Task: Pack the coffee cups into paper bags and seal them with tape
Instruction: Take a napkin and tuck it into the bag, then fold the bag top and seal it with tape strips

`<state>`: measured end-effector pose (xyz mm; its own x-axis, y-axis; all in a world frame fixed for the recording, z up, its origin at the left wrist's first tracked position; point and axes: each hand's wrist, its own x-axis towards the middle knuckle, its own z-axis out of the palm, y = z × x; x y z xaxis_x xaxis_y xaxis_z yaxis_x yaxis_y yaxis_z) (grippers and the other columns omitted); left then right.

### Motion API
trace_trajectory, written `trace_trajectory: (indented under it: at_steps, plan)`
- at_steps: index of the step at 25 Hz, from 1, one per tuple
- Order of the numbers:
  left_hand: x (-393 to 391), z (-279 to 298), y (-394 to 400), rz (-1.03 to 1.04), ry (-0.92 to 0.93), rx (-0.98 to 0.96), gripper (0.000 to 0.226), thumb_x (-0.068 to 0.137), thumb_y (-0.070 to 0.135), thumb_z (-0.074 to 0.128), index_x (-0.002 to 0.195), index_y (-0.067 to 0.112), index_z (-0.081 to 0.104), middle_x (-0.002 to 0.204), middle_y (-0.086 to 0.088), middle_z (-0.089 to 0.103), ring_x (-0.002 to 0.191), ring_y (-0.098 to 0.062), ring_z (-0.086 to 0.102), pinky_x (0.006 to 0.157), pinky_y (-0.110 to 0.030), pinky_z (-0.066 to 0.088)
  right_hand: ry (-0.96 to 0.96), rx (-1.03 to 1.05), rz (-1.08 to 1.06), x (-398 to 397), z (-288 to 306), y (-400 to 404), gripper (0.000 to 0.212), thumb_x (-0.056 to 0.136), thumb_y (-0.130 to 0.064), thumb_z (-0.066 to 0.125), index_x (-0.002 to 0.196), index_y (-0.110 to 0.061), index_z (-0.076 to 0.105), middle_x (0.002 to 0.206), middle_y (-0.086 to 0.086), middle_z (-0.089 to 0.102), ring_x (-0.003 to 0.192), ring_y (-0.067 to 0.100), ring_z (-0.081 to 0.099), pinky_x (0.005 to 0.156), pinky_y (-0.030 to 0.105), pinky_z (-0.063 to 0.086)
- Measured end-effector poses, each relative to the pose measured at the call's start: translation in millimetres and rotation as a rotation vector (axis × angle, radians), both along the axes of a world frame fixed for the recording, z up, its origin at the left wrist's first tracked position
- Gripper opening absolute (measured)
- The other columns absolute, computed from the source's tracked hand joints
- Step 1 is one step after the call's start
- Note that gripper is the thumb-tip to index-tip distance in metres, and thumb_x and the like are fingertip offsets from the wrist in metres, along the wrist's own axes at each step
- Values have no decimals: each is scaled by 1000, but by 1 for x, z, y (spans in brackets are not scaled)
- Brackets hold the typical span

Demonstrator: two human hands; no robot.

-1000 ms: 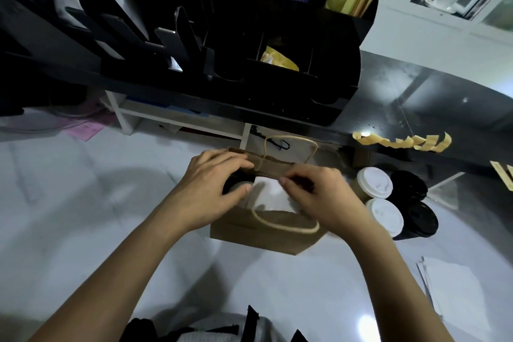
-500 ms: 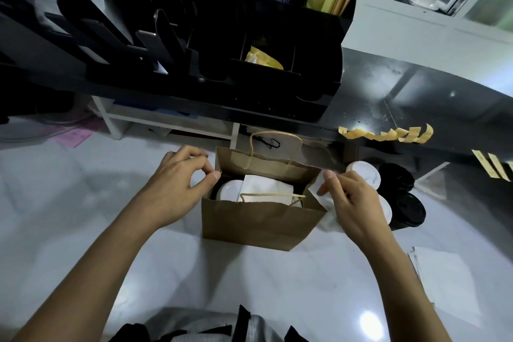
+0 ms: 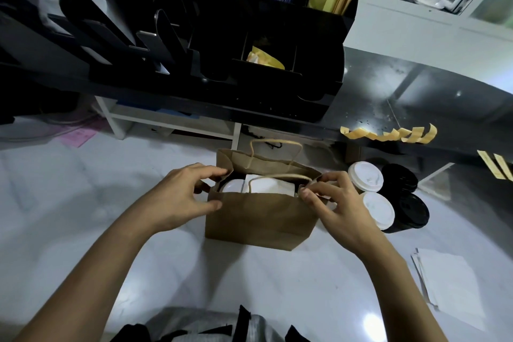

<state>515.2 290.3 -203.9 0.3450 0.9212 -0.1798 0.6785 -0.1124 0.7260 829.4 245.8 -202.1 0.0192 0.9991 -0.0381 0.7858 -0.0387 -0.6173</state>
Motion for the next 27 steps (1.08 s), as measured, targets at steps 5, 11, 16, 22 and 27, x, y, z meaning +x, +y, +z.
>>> trace_trajectory:
  at_steps: [5,11,16,22,27]
  plan:
    - [6,-6,0,56,-69,-1,57,92,13,69,134,47,51,119,18,62,110,-1,55,89,-24,46,-23,-33,55,4,-2,-2,51,76,-84,52,102,-45,70,136,-22,33,122,6,44,97,38,51]
    - [8,-7,-1,105,-99,53,35,90,18,72,113,41,58,104,23,66,106,2,59,90,-29,47,-26,48,129,12,-6,-1,17,91,-37,71,105,-46,68,128,-23,45,121,5,50,101,40,50]
    - [18,-8,-1,155,-197,25,82,89,25,73,148,50,22,100,19,68,99,-2,62,85,-22,45,-45,128,89,15,-9,0,11,91,-31,73,102,-36,74,117,-23,54,113,2,52,96,34,49]
    - [14,-17,9,120,-151,143,30,86,35,74,111,45,59,110,17,55,101,-3,57,86,-33,53,-4,140,66,18,-9,0,13,90,-27,75,92,-36,66,106,-22,58,104,6,58,90,39,52]
    - [16,-28,12,62,-147,176,18,91,30,69,102,39,57,130,31,51,119,1,49,99,-32,46,87,162,17,16,-10,1,20,89,-20,76,94,-31,60,96,-20,65,99,7,62,90,37,51]
